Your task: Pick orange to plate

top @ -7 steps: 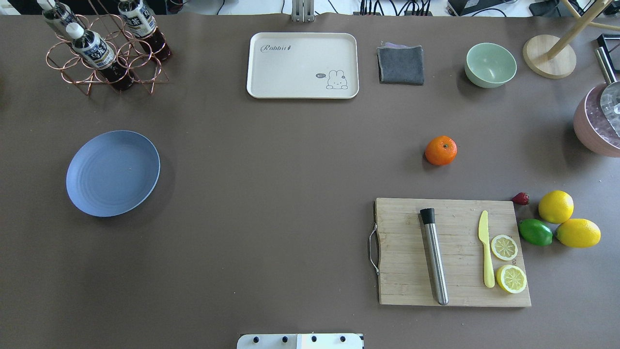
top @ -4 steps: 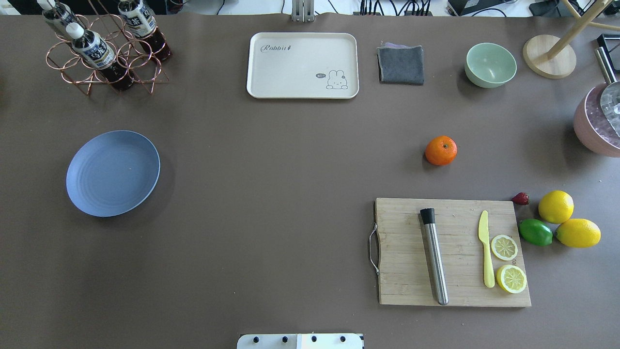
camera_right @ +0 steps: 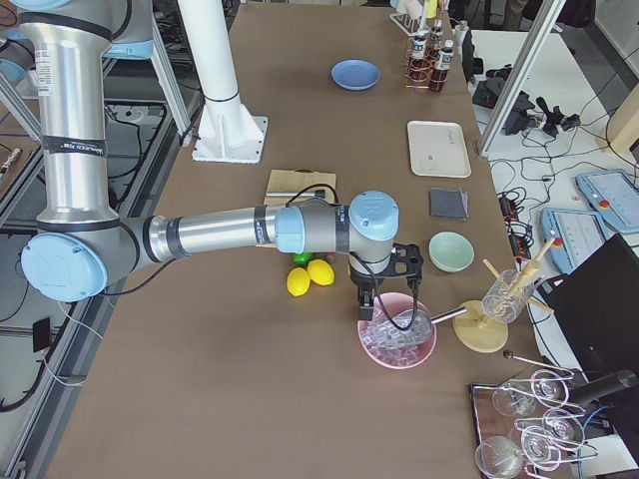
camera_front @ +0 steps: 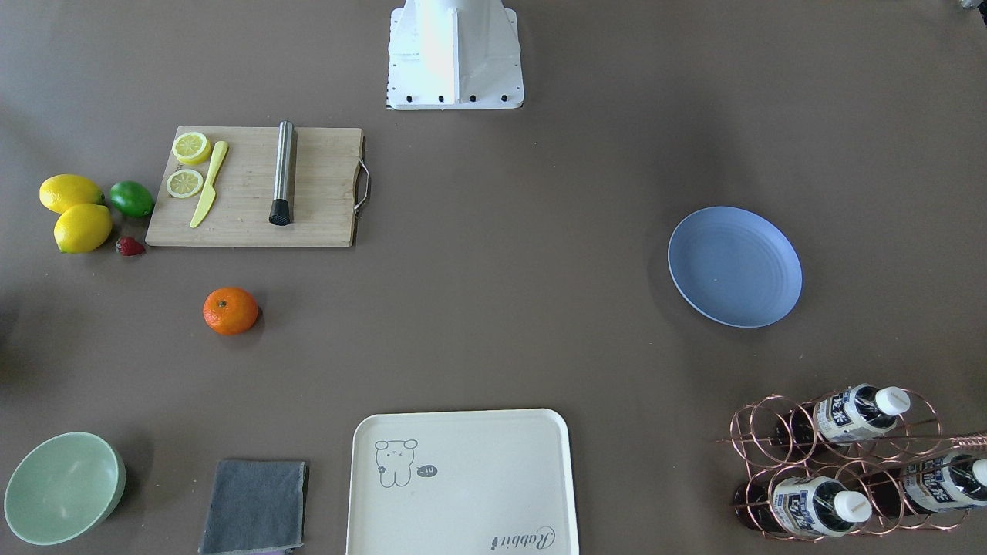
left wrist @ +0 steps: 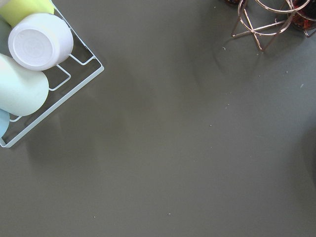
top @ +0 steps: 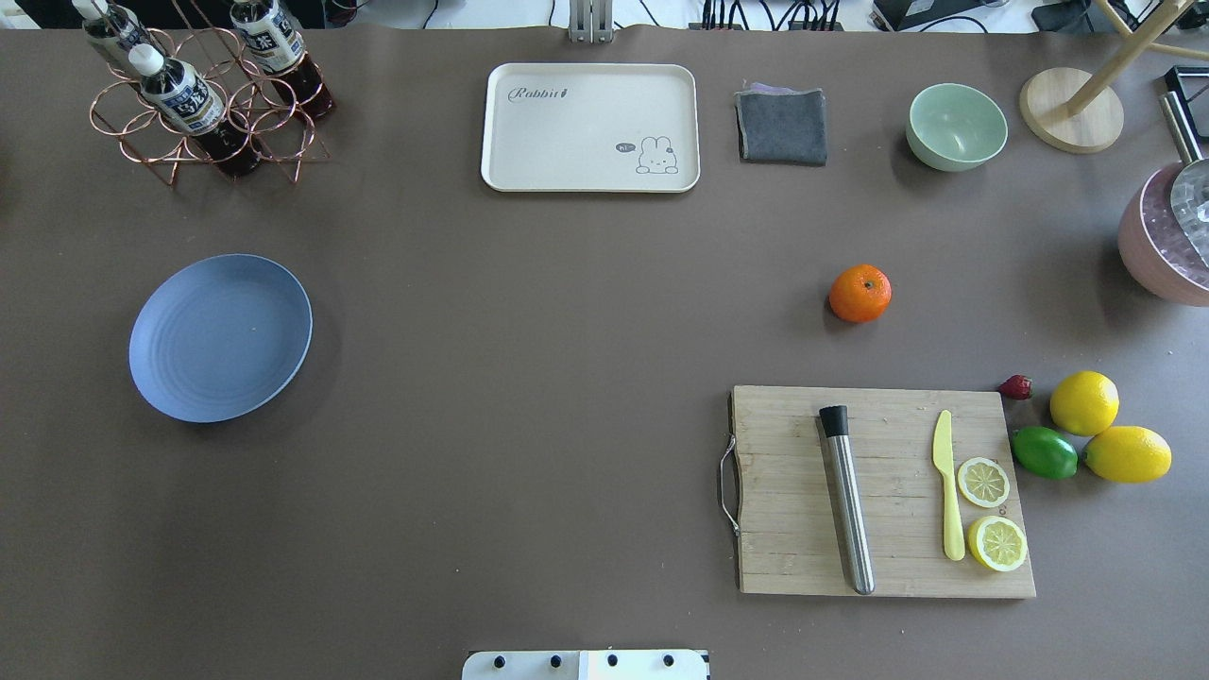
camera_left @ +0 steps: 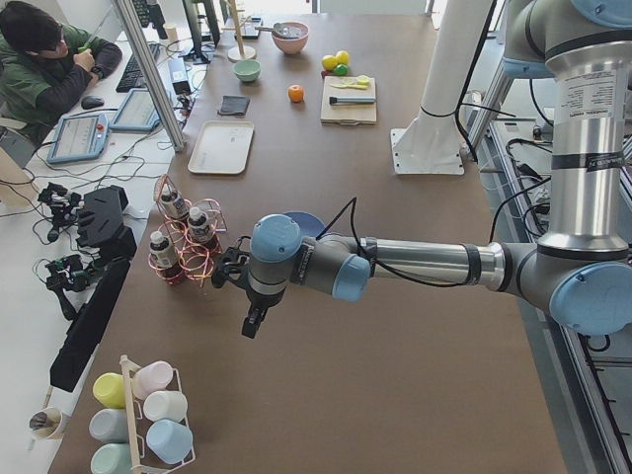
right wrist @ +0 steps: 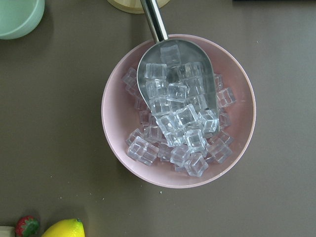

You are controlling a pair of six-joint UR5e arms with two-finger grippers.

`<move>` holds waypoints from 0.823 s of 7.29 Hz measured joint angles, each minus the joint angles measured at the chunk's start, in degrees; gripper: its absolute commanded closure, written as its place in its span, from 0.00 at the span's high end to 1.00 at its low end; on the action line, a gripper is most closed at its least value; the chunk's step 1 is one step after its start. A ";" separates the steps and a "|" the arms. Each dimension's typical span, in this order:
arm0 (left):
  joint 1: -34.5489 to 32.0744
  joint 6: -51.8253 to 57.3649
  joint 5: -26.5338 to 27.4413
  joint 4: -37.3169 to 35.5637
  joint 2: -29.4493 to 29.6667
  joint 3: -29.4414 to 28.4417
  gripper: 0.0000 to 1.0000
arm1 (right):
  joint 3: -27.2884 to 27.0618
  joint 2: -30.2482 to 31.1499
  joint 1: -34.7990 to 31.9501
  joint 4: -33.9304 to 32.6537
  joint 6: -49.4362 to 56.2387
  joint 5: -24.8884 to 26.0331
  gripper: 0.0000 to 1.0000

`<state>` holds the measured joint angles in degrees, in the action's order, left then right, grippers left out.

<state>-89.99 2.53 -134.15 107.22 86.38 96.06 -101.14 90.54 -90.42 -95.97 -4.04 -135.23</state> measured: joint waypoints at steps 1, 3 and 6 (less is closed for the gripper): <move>1.36 -2.15 -0.12 2.12 -0.09 -0.11 0.98 | 0.13 -0.21 0.44 0.87 -0.93 -0.04 1.00; 8.98 -17.55 -0.08 11.68 -0.04 -0.52 0.98 | 0.56 -0.32 3.94 6.65 -7.81 -0.20 1.00; 21.25 -39.08 0.79 35.28 0.24 -8.42 0.98 | 1.02 -0.46 10.86 15.96 -21.94 0.05 1.00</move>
<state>-68.74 -36.55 -133.36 142.50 86.61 87.64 -100.12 90.08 -79.56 -80.01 -25.99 -135.18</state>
